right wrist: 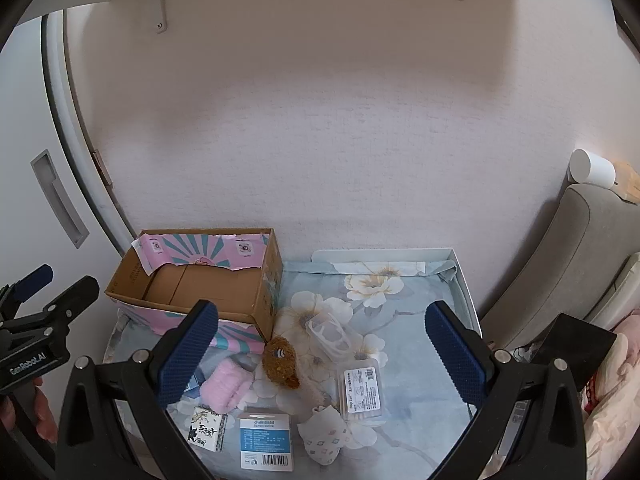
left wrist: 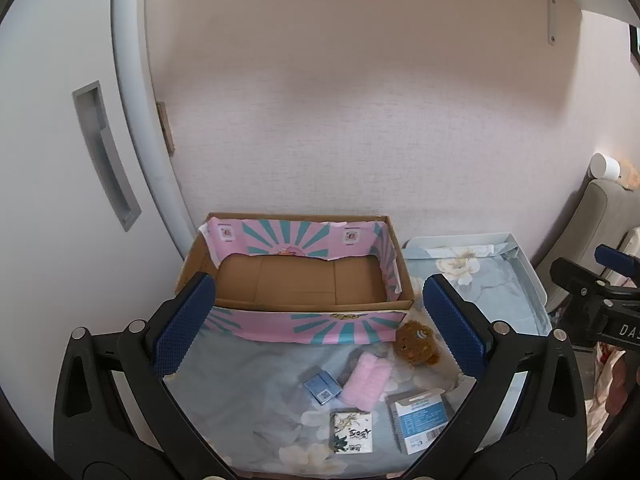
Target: Organize objects
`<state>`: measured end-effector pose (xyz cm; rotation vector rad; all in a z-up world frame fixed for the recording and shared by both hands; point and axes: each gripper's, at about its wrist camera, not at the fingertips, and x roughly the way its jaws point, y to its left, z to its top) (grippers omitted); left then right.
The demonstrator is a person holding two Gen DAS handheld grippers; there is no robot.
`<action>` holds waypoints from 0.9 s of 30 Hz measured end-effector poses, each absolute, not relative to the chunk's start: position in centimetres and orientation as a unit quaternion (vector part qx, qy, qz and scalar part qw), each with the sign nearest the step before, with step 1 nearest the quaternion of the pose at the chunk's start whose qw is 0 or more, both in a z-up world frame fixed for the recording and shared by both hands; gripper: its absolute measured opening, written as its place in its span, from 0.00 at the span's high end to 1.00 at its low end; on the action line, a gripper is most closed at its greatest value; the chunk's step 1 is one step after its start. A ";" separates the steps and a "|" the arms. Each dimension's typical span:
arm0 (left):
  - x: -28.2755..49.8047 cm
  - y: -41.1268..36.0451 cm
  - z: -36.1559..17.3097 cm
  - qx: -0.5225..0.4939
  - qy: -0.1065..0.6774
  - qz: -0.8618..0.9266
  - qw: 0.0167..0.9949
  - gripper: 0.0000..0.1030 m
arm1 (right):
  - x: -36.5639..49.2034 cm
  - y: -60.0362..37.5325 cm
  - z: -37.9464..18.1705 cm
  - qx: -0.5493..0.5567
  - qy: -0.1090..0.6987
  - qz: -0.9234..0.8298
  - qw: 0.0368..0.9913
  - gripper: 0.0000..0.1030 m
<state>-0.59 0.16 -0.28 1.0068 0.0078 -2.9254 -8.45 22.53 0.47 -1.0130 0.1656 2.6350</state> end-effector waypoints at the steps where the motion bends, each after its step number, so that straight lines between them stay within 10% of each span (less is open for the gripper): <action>1: -0.6 0.2 -0.3 0.325 0.000 -0.945 0.027 0.00 | -8.4 22.5 0.5 -0.353 0.057 0.921 0.156 0.00; 27: -0.7 -0.5 0.3 0.334 0.006 -0.941 0.052 0.00 | -7.8 22.9 0.6 -0.346 0.070 0.908 0.224 0.00</action>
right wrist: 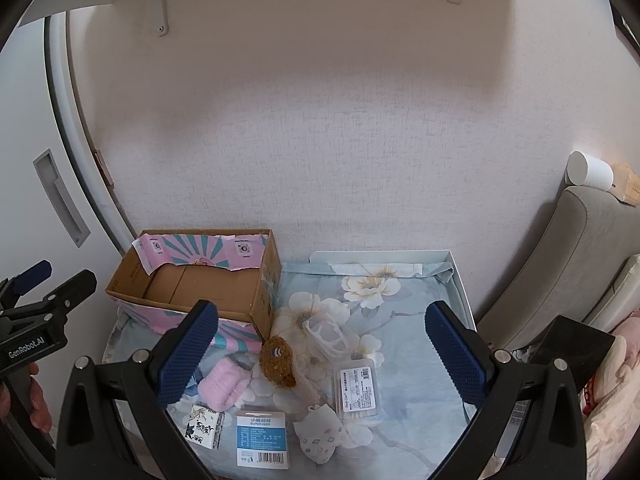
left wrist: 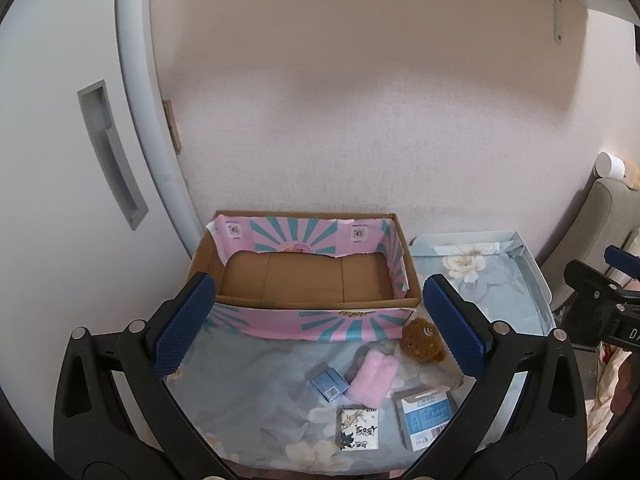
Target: Organize objects
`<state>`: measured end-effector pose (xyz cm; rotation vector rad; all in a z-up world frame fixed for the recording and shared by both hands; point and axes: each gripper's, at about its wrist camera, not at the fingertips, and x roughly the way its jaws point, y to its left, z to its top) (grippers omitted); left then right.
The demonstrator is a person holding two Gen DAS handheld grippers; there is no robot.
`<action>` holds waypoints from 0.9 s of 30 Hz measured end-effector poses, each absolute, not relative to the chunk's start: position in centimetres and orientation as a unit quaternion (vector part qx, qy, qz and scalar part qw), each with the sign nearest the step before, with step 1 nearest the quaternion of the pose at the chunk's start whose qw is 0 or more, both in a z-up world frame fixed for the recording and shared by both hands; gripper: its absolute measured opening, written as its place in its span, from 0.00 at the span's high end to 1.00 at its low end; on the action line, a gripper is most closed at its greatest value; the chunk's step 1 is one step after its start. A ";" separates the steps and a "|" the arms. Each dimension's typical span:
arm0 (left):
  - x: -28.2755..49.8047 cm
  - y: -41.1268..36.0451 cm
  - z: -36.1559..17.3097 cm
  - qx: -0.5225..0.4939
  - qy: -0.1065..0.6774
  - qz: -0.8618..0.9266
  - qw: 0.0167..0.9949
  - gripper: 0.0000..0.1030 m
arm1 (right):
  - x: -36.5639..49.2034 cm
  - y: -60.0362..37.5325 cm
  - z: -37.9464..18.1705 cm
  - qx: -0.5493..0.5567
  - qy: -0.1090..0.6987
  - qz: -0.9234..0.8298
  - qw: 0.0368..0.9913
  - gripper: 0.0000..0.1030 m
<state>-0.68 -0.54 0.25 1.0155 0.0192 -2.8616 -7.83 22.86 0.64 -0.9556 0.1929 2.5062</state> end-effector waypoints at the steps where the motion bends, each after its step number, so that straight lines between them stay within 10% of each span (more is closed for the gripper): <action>1: -0.7 -0.5 0.2 0.335 0.008 -0.941 0.053 0.00 | -7.8 22.9 0.7 -0.346 0.071 0.908 0.224 0.00; 27: -0.3 -1.7 0.0 0.344 0.028 -0.937 0.056 0.00 | -6.9 23.0 1.1 -0.338 0.080 0.905 0.247 0.00</action>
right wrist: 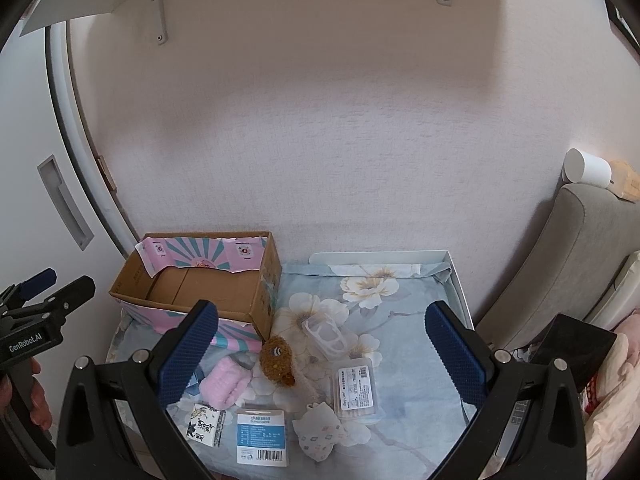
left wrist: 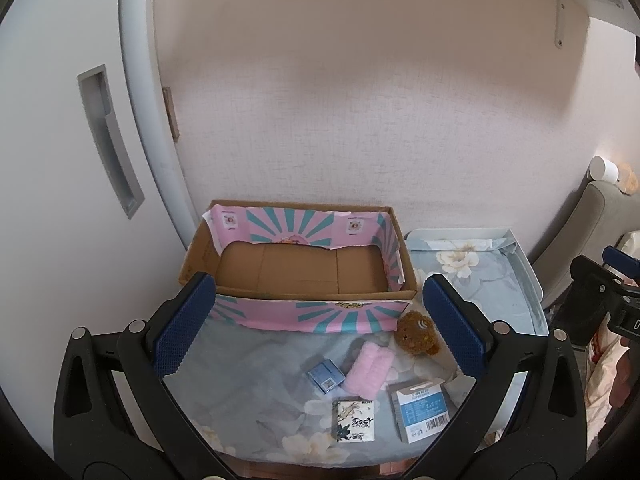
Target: Organize objects
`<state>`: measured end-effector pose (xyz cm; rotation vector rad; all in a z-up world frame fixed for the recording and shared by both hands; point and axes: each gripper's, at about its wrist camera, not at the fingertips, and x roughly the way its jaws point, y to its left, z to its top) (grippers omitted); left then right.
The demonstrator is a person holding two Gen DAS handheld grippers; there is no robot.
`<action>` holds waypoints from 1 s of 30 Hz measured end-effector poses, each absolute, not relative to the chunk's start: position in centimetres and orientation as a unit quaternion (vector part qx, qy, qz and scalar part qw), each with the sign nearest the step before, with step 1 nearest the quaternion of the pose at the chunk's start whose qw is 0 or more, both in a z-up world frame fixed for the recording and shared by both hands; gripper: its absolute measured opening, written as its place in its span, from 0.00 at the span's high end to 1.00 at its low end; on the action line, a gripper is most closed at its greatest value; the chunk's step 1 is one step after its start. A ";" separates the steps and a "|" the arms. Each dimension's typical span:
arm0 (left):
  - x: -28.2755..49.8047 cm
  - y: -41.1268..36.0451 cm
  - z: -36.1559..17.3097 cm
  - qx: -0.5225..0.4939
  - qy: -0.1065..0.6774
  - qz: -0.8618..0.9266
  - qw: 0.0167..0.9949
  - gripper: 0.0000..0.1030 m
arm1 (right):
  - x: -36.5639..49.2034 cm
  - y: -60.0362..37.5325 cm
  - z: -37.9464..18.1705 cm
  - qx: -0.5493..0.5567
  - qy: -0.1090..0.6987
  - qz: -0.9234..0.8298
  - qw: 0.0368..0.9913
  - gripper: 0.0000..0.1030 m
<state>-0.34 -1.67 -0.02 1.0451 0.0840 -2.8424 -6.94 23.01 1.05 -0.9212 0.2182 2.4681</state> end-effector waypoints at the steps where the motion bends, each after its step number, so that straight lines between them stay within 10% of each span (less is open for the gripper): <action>1: -0.3 -1.7 0.0 0.345 0.028 -0.937 0.056 0.00 | -6.9 23.0 1.0 -0.338 0.080 0.905 0.247 0.00; 30: -0.6 -0.7 -1.1 0.360 0.031 -0.930 0.072 0.00 | -6.6 25.0 1.3 -0.331 0.086 0.894 0.290 0.00</action>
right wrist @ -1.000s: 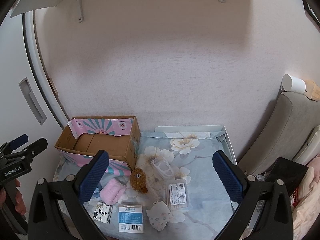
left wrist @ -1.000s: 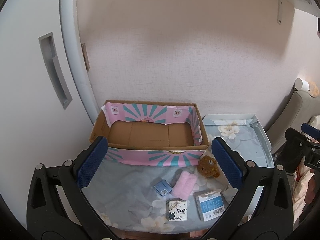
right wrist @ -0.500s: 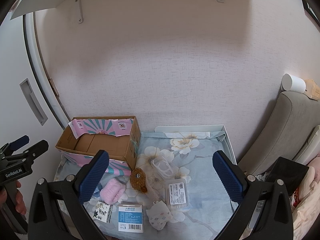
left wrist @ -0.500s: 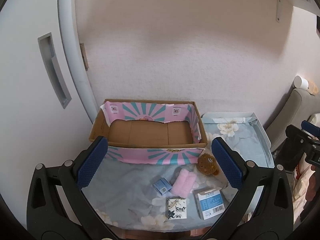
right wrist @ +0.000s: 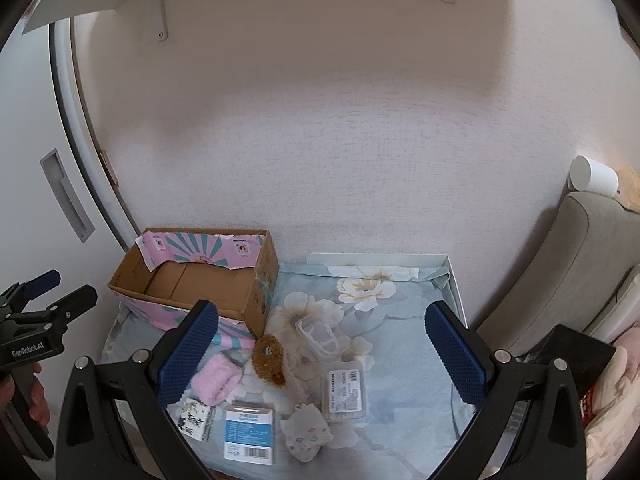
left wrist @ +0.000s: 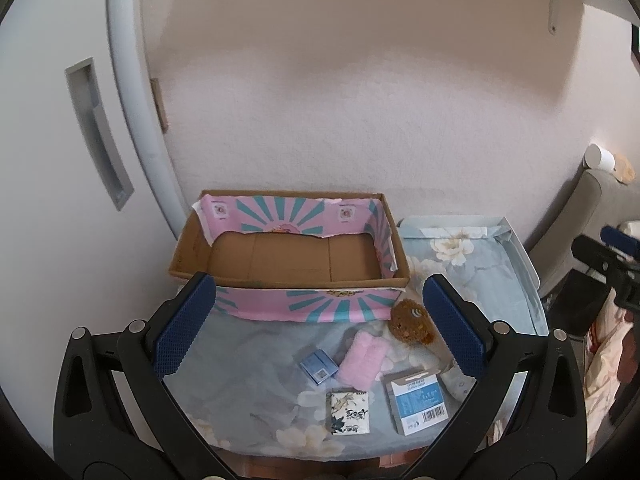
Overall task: Organize objects
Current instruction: 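Grasp the pink fluffy pad with left tool while right tool grasps the clear tray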
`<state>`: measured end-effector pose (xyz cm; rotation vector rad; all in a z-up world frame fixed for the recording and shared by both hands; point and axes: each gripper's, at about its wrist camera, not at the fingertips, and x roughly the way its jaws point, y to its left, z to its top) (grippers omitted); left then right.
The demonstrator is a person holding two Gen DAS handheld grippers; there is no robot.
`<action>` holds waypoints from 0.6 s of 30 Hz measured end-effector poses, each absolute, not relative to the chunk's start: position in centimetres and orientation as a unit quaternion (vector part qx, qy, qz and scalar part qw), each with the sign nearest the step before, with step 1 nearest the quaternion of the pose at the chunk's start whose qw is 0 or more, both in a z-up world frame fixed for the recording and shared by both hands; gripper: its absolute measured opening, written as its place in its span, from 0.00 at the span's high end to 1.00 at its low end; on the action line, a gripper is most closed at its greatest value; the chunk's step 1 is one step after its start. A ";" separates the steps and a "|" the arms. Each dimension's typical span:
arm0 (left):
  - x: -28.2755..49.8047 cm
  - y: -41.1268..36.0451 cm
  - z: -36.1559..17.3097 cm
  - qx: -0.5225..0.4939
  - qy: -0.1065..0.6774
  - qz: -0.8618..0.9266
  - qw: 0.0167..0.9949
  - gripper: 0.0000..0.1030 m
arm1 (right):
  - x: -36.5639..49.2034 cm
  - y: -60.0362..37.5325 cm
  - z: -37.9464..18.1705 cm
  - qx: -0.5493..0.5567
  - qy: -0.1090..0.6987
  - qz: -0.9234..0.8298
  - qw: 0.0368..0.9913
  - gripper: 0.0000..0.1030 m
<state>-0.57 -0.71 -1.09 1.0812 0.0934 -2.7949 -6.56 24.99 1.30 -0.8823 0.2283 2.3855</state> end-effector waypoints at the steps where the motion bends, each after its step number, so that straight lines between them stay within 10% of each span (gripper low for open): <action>1: -0.8 -0.5 -1.4 0.364 0.031 -0.929 0.066 0.00 | -6.7 25.3 1.2 -0.335 0.083 0.894 0.287 0.00; 18: -7.2 4.9 -14.7 0.521 -0.033 -0.853 0.002 0.03 | -12.1 33.9 -8.7 -0.465 0.030 0.865 0.189 0.00</action>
